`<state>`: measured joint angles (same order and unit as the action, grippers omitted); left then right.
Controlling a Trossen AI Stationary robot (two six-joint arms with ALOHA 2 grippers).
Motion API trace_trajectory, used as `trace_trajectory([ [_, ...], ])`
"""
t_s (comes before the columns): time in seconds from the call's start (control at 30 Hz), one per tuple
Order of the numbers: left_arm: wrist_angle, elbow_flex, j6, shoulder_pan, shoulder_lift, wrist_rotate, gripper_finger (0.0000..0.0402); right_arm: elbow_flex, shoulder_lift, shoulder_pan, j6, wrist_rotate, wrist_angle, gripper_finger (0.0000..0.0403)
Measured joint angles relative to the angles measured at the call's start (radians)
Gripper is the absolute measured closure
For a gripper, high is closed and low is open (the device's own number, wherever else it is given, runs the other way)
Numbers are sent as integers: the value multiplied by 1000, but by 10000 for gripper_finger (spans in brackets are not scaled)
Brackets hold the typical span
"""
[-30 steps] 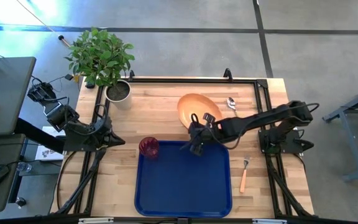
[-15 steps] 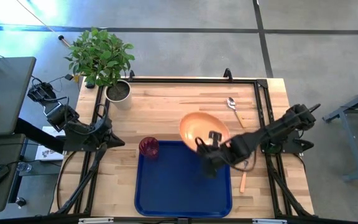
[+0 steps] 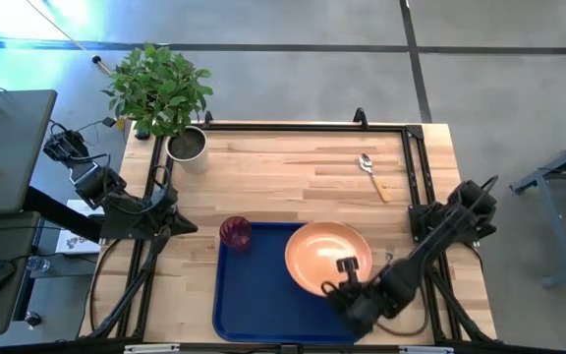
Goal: Pick and place plate/cup/fork/spoon on tray
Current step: Put the orange plate on the blue serving tray to the bottom left of the purple cup
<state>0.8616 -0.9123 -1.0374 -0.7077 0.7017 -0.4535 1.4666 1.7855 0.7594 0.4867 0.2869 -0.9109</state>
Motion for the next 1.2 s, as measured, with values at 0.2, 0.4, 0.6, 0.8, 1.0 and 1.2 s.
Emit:
trace_trajectory([
  [0.2,1,0,-6,0,0,-1,401,42,91,52,-93,47,30,403],
  [0.4,1,0,-8,0,0,-2,401,188,227,55,-276,46,33,403],
  [0.6,1,0,-8,0,0,-4,401,306,347,54,-355,78,20,403],
  [0.8,2,0,-8,0,0,-4,402,344,375,49,-357,120,40,403],
  [1.0,2,0,-8,0,0,-5,401,338,380,22,-353,46,142,403],
  [1.2,2,0,-8,0,0,-5,401,336,385,-1,-282,75,137,403],
])
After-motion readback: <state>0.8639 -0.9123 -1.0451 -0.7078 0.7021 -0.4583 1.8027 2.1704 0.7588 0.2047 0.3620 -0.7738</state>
